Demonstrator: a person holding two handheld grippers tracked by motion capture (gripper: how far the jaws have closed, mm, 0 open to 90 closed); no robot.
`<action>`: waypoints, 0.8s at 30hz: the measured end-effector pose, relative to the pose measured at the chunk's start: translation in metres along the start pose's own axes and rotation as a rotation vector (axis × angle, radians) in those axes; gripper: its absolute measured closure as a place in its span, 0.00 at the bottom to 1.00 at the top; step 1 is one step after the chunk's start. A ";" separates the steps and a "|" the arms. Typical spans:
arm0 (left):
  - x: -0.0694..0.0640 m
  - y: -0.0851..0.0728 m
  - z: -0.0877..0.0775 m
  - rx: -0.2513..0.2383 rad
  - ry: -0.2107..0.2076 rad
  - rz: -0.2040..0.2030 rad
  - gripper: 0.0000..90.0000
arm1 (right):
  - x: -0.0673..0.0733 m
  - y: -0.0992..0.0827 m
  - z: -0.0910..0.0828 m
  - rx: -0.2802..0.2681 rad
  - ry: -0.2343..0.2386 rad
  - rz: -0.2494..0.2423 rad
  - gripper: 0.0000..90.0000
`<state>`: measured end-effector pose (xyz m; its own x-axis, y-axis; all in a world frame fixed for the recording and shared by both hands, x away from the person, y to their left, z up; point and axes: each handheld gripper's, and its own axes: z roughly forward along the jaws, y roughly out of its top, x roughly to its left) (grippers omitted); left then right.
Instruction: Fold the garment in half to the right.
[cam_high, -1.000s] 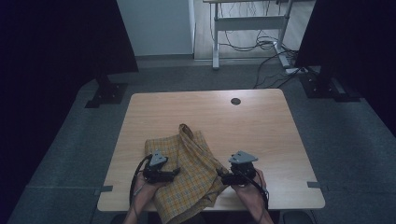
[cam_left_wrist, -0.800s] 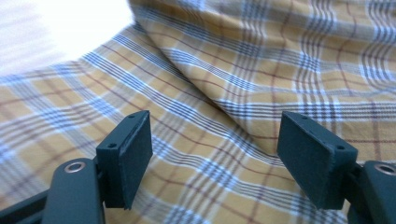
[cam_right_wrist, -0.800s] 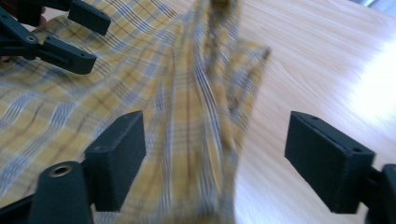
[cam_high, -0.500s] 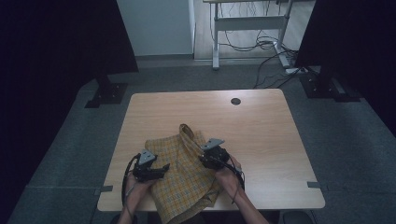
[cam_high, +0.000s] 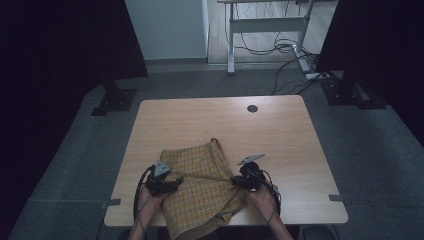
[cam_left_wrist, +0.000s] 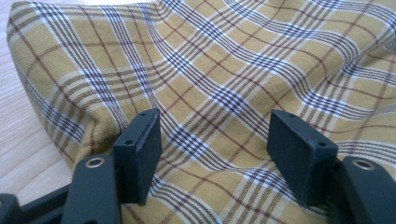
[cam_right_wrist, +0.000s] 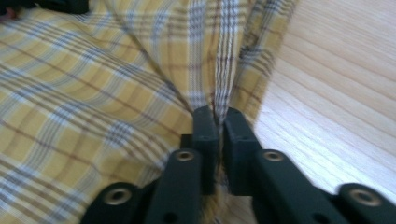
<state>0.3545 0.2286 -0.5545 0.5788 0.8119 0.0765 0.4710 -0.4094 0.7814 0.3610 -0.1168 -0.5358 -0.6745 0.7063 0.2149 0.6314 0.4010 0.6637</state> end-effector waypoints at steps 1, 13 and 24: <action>0.001 0.000 -0.001 -0.013 -0.012 0.001 0.38 | 0.000 0.002 -0.008 -0.052 -0.013 -0.016 0.78; 0.005 0.000 -0.013 -0.111 0.015 0.025 0.31 | 0.029 0.063 0.020 -0.229 -0.143 -0.287 0.33; 0.007 -0.005 -0.007 -0.081 0.017 0.022 0.29 | 0.044 0.083 0.079 -0.029 -0.093 -0.497 0.18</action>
<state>0.3518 0.2390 -0.5532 0.5766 0.8104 0.1042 0.4025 -0.3927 0.8269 0.4138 -0.0061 -0.5274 -0.8528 0.4841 -0.1959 0.2311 0.6863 0.6897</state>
